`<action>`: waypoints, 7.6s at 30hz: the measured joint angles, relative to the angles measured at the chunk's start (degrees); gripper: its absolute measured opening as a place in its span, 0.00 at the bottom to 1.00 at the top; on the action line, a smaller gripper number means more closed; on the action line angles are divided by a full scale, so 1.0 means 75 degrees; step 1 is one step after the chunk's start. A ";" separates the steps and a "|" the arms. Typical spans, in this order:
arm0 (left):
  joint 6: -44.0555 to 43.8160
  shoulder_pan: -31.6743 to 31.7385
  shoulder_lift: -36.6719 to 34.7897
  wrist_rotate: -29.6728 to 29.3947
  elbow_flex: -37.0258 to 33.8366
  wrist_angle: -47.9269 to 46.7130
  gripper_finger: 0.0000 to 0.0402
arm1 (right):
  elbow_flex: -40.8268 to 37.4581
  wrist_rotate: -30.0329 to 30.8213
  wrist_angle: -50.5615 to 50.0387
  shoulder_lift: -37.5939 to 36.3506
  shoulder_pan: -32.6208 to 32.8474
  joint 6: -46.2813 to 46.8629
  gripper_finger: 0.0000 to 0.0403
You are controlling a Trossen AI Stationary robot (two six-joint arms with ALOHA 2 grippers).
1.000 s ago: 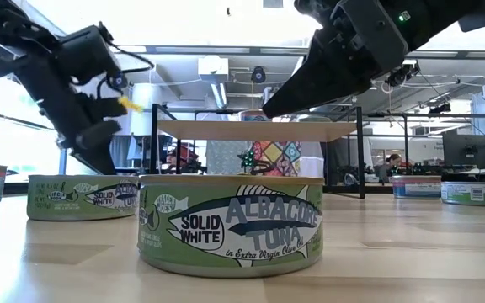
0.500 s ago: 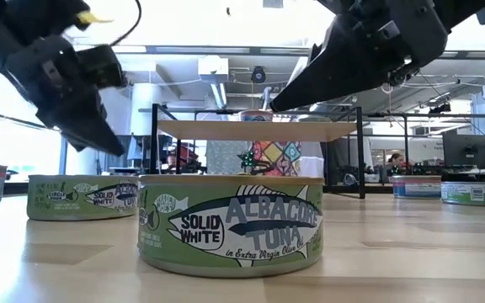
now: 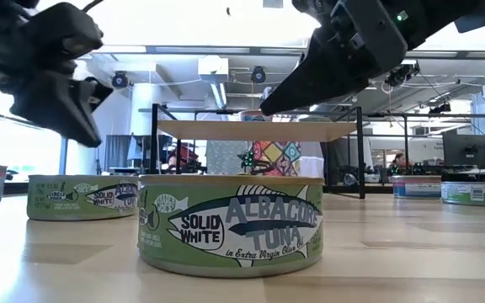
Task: Stack canned seafood by type on shelf
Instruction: Put the green white tuna can on the shelf
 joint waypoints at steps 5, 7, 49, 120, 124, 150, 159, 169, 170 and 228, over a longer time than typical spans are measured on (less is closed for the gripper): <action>0.0642 -0.0282 0.0175 -0.0252 -0.0012 -0.0789 0.22 | 0.0000 -0.0003 0.0012 0.0000 -0.0035 0.0000 0.44; 0.0840 -0.0269 0.0355 -0.0282 -0.0067 -0.0679 0.27 | 0.0000 -0.0004 0.0026 0.0000 -0.0032 0.0000 0.44; 0.2870 0.0435 0.1658 -0.1056 0.0814 0.1086 0.00 | 0.0144 -0.1498 0.1864 0.1170 -0.0910 -0.3371 0.50; 0.2820 0.1771 0.2905 0.1943 0.1611 0.1865 0.30 | 0.2605 0.2296 -0.6073 0.1122 -0.0261 0.1629 0.29; 0.3073 0.1758 0.3420 0.1540 0.1523 0.2014 0.30 | 0.2605 0.2305 -0.6048 0.1124 -0.0229 0.1623 0.29; 0.3473 0.1572 0.4115 0.0255 0.1943 0.2585 0.00 | 0.2605 0.3235 -1.1221 0.1123 0.1528 0.6931 0.29; 0.3454 0.1404 0.3531 0.0072 0.2221 0.2328 0.00 | 0.2605 0.4033 -1.1544 0.1125 0.2075 0.7665 0.29; 0.3349 0.1397 0.3318 -0.0108 0.2253 0.2442 0.00 | 0.2605 0.3779 -1.0750 0.1125 0.1798 0.6787 0.29; 0.3329 0.1397 0.3327 -0.0108 0.2257 0.2439 0.00 | 0.2605 0.3714 -1.0450 0.1125 0.1741 0.6371 0.29; 0.3732 0.1901 0.4240 0.0947 0.1134 0.4203 0.29 | 0.0103 -0.2222 0.0798 0.1696 -0.1503 -0.3539 0.20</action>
